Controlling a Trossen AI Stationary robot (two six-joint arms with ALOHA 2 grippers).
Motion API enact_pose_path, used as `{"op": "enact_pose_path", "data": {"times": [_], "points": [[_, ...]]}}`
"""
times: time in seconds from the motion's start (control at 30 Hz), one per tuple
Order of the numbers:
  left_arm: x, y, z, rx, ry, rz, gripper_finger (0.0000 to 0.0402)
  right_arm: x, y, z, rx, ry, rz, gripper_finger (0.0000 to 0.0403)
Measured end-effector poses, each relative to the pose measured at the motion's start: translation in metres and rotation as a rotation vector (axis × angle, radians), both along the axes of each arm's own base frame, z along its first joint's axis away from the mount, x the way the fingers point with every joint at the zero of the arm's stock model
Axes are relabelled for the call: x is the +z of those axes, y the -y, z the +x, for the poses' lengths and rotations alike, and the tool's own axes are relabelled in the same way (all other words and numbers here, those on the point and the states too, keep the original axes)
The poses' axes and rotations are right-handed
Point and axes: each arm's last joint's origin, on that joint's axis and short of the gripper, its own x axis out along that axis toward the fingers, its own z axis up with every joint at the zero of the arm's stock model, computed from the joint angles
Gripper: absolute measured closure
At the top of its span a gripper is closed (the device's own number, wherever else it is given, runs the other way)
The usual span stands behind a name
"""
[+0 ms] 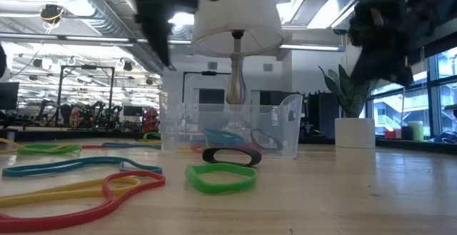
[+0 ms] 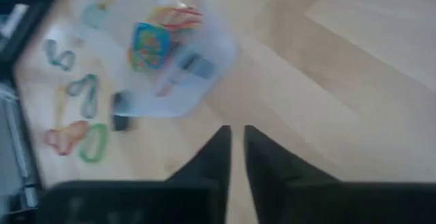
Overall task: Pick and place rubber bands into bin
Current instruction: Put the black rubber band into the container
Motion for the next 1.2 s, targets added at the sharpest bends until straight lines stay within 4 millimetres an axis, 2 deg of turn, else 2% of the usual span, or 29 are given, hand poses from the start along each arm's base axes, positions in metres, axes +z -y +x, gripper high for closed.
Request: {"op": "enact_pose_path", "data": {"times": [0.1, 0.23, 0.37, 0.53, 0.67, 0.87, 1.2], "points": [[-0.008, -0.005, -0.03, -0.018, -0.011, -0.039, 0.0397, 0.016, -0.007, 0.01, 0.021, 0.009, 0.002, 0.0394], [-0.023, -0.012, -0.07, -0.007, 0.102, -0.122, 0.04, 0.036, -0.016, 0.025, 0.006, -0.098, 0.041, 0.0394], [-0.04, -0.016, -0.102, -0.024, 0.279, -0.203, 0.04, 0.047, -0.03, 0.035, -0.025, -0.35, 0.122, 0.0399], [-0.052, -0.019, -0.127, -0.037, 0.411, -0.251, 0.0399, 0.041, -0.057, 0.037, -0.136, -0.67, 0.295, 0.0386], [-0.053, -0.019, -0.135, -0.041, 0.437, -0.257, 0.04, 0.028, -0.087, 0.029, -0.198, -0.835, 0.42, 0.036], [-0.051, -0.018, -0.136, -0.135, 0.434, -0.256, 0.0399, 0.014, -0.132, 0.016, -0.252, -0.993, 0.552, 0.0307], [-0.051, -0.017, -0.136, -0.161, 0.436, -0.274, 0.04, -0.015, -0.195, 0.007, -0.224, -1.102, 0.609, 0.0223]]}}
